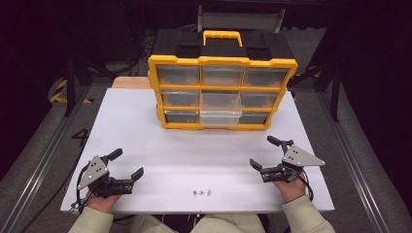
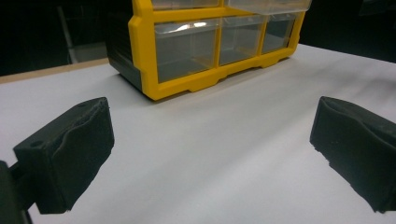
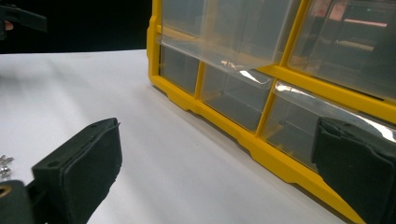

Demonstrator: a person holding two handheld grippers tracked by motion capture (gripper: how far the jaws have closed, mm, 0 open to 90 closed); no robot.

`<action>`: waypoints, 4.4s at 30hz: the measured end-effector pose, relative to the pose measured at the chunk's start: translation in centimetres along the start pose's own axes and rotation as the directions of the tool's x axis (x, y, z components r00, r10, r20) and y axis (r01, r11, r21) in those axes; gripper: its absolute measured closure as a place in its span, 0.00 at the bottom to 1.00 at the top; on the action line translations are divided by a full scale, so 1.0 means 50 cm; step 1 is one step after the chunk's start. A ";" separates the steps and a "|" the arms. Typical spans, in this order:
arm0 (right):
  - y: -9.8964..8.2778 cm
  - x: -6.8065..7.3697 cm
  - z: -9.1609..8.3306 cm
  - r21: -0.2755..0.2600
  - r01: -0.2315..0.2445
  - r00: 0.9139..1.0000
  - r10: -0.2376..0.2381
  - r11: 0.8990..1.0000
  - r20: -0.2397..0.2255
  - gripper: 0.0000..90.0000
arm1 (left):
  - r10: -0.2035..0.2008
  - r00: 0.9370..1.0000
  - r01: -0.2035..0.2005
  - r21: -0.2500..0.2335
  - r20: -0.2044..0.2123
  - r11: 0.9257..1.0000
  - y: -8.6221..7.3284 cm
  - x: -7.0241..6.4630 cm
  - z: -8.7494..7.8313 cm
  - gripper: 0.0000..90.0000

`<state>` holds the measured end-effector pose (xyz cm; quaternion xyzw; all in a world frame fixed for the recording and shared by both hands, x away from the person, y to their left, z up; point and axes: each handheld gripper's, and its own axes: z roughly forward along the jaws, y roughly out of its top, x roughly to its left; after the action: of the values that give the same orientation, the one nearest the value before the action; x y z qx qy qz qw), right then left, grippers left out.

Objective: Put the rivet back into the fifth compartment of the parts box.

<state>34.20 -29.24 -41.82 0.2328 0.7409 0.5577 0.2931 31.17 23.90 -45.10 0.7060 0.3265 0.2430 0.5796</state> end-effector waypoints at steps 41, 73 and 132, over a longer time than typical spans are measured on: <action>0.139 0.032 0.102 0.200 0.018 0.987 0.014 0.980 -0.159 0.06 | 0.024 1.000 -0.024 0.011 0.019 1.000 0.004 -0.002 0.009 0.01; 0.250 0.118 0.183 0.721 0.432 0.886 -0.108 0.542 -0.450 0.10 | 0.013 0.999 -0.015 0.041 0.052 0.999 0.001 0.003 0.011 0.01; 0.104 0.277 0.283 0.648 0.638 0.719 -0.021 0.416 -0.694 0.91 | 0.017 0.999 -0.019 0.040 0.037 0.999 -0.002 0.003 0.002 0.02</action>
<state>34.14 -8.77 -42.15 -0.0007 0.9970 0.0778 0.0015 31.33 23.96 -45.20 0.7248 0.3144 0.2288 0.5688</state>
